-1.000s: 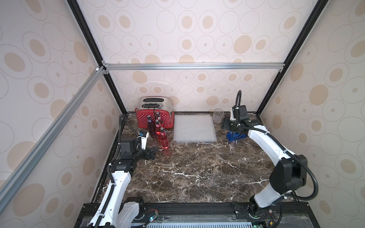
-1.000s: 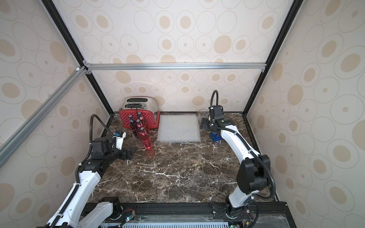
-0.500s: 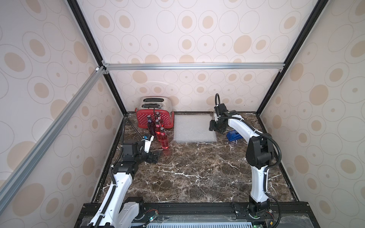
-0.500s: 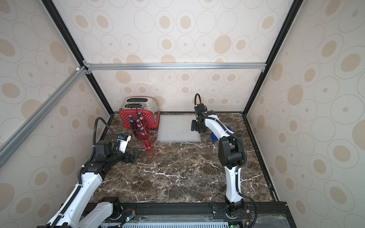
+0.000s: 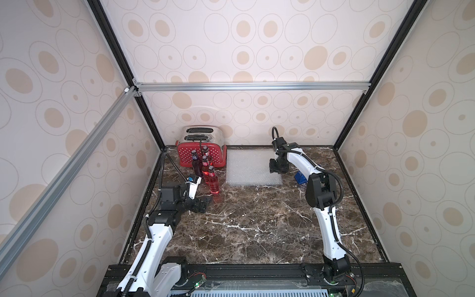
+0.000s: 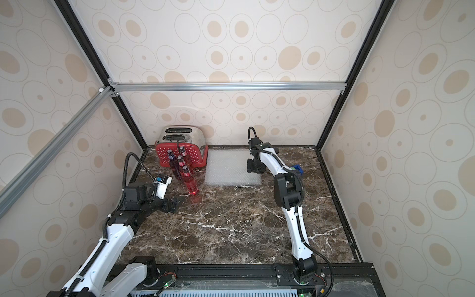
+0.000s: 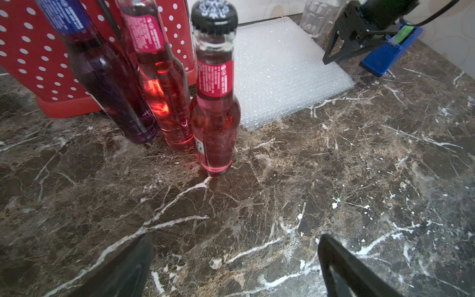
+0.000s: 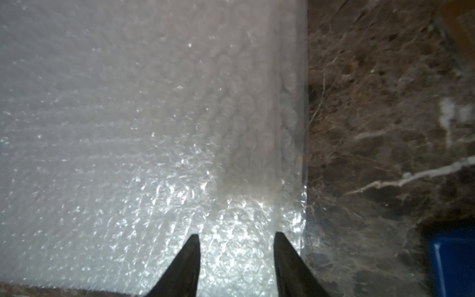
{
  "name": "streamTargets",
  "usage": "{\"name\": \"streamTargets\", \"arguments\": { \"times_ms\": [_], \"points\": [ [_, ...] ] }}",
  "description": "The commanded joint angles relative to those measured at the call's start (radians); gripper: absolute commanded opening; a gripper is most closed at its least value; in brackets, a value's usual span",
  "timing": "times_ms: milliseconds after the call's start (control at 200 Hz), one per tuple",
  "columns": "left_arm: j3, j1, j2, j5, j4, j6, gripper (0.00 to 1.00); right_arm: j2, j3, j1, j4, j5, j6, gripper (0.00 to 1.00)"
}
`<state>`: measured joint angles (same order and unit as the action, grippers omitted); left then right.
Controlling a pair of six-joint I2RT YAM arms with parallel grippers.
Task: Wrap wine bottles in bubble wrap
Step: Move the bubble wrap to the center of the board.
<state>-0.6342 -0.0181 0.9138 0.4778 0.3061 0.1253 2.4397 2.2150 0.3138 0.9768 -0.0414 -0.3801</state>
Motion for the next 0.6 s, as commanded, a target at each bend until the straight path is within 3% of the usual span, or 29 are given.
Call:
{"name": "streamTargets", "arguments": {
  "times_ms": [0,376,591],
  "points": [
    [-0.01,-0.006,0.013,0.013,-0.003,0.021,0.99,0.022,0.036,-0.002,0.059,0.023,0.004,0.49],
    [-0.002,-0.009,0.008,0.02,-0.01,0.013,0.99,0.039,0.003,-0.004,0.042,0.041,0.015,0.48],
    [0.0,-0.009,0.0,0.02,-0.011,0.013,1.0,0.013,-0.041,-0.004,0.018,0.041,0.021,0.33]
  ]
}}
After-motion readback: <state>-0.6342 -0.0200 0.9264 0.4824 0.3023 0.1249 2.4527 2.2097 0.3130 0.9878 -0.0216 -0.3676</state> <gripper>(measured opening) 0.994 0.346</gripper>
